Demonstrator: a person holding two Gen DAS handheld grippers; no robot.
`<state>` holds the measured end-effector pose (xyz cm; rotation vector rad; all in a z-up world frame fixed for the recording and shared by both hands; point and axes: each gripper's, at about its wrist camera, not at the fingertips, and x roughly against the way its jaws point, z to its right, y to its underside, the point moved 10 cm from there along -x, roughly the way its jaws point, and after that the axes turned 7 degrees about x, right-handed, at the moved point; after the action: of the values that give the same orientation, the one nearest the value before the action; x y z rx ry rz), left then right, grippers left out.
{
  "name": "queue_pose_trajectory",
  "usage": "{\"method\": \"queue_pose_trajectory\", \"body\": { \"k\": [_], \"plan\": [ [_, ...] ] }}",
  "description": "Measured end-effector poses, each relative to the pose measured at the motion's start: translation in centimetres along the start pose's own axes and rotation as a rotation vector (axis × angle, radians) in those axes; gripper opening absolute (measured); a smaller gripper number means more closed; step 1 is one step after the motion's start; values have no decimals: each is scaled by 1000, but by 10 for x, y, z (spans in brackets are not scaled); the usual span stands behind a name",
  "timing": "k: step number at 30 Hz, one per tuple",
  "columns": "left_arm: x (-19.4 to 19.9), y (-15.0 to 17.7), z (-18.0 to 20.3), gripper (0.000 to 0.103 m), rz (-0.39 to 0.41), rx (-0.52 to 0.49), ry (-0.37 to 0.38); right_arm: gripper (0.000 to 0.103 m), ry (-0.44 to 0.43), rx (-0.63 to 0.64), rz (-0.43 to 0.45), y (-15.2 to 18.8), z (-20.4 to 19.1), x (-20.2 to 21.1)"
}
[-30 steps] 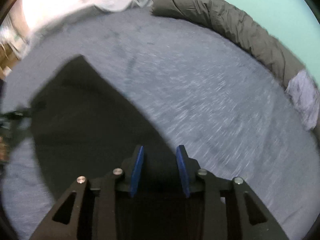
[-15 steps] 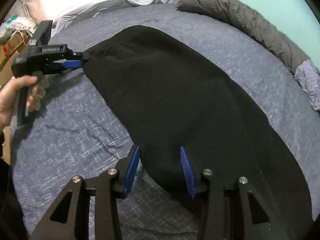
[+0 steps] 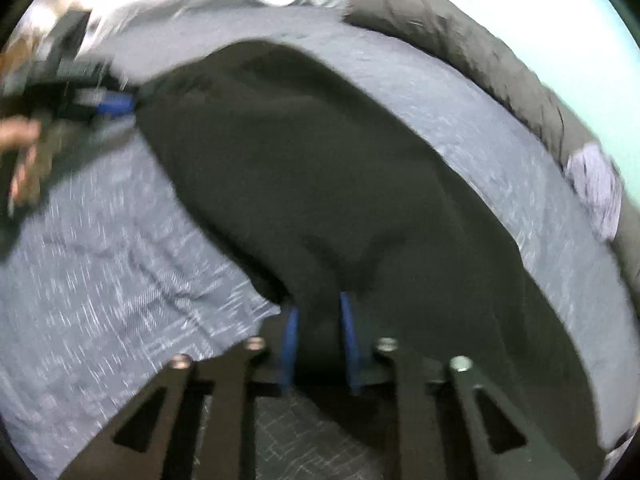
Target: Fold clothes
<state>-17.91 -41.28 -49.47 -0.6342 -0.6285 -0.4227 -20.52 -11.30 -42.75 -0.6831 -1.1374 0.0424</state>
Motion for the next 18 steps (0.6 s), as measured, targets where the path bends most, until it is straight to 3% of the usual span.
{"method": "queue_pose_trajectory", "body": {
  "k": [4,14,18],
  "plan": [
    [-2,-1,0,44,4,-17,-5,9,12,3,38,-7,22,12],
    [-5,-8,-1,42,26,-33,-3,9,-221,-100,16,-1,34,9],
    [-1,-14,4,40,50,-41,0,4,-184,-105,-10,10,48,9]
  ]
}}
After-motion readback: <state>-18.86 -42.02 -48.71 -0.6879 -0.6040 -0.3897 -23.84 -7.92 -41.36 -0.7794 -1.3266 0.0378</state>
